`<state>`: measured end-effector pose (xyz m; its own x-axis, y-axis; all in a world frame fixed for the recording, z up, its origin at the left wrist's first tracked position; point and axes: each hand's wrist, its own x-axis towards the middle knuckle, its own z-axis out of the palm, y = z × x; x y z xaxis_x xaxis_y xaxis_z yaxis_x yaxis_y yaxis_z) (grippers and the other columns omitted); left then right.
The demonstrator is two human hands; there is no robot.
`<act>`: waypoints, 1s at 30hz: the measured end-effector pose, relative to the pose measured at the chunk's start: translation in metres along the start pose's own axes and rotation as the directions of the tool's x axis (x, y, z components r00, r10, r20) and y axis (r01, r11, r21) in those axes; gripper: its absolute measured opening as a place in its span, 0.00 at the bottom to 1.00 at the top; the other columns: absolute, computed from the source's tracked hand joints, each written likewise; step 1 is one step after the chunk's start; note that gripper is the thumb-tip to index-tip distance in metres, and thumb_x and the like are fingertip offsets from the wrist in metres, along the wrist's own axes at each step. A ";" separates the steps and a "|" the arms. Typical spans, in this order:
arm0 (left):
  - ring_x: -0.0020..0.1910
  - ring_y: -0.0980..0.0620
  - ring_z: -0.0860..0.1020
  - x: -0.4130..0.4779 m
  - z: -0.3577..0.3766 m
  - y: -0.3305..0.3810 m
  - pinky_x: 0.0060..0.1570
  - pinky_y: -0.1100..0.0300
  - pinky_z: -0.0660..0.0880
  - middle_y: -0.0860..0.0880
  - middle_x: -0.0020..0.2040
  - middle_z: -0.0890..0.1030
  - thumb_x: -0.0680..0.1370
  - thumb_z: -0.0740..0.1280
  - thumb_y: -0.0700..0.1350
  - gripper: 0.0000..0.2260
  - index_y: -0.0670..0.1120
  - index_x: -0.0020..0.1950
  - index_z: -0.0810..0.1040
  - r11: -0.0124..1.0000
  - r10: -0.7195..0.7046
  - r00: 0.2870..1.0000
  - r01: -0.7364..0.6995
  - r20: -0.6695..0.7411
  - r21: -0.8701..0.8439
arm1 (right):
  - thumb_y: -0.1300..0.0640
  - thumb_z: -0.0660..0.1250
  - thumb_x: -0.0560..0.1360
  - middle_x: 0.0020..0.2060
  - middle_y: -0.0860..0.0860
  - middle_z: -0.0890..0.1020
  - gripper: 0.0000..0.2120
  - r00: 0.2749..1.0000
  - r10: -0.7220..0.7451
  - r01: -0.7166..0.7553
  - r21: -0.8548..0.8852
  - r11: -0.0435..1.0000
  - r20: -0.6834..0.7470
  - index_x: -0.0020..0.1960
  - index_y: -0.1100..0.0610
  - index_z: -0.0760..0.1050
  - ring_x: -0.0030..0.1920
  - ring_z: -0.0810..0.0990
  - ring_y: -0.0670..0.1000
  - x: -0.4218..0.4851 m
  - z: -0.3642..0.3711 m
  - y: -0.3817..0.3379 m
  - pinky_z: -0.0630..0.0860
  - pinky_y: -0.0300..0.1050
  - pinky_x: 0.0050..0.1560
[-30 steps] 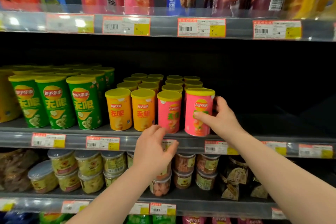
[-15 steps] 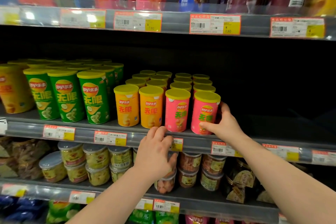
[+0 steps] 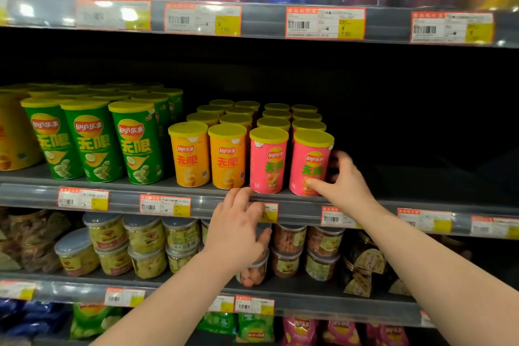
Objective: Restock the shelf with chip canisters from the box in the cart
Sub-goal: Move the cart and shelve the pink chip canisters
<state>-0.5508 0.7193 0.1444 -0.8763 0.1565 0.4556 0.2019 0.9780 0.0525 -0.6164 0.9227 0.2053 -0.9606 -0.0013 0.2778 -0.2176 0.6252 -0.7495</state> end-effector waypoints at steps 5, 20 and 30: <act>0.53 0.41 0.78 -0.010 0.004 0.002 0.49 0.50 0.78 0.43 0.53 0.80 0.69 0.58 0.57 0.21 0.45 0.47 0.82 0.999 0.048 0.998 -0.048 -0.034 0.009 | 0.50 0.70 0.73 0.61 0.49 0.70 0.26 0.975 -0.208 0.188 -0.206 0.960 -0.078 0.67 0.53 0.65 0.61 0.71 0.48 -0.030 0.000 -0.001 0.70 0.45 0.59; 0.64 0.46 0.68 -0.047 0.032 0.003 0.59 0.54 0.66 0.49 0.63 0.70 0.78 0.59 0.57 0.22 0.49 0.69 0.68 0.996 -0.073 0.923 0.048 0.378 0.075 | 0.47 0.59 0.78 0.63 0.47 0.72 0.17 0.771 -0.154 0.498 -0.434 0.751 0.618 0.66 0.48 0.69 0.64 0.70 0.52 -0.076 0.064 0.024 0.68 0.47 0.62; 0.64 0.44 0.68 -0.095 0.040 -0.013 0.60 0.50 0.68 0.46 0.64 0.70 0.77 0.61 0.57 0.21 0.47 0.66 0.69 0.953 -0.303 0.796 0.245 0.524 0.178 | 0.46 0.60 0.76 0.62 0.47 0.72 0.17 0.600 -0.168 0.613 -0.314 0.725 0.783 0.65 0.47 0.69 0.63 0.71 0.52 -0.082 0.116 0.040 0.70 0.46 0.60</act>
<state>-0.4879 0.6970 0.0653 -0.9880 -0.0991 -0.1182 -0.1002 0.9950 0.0035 -0.5668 0.8569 0.0826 -0.6746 -0.7164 -0.1780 -0.6923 0.6977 -0.1843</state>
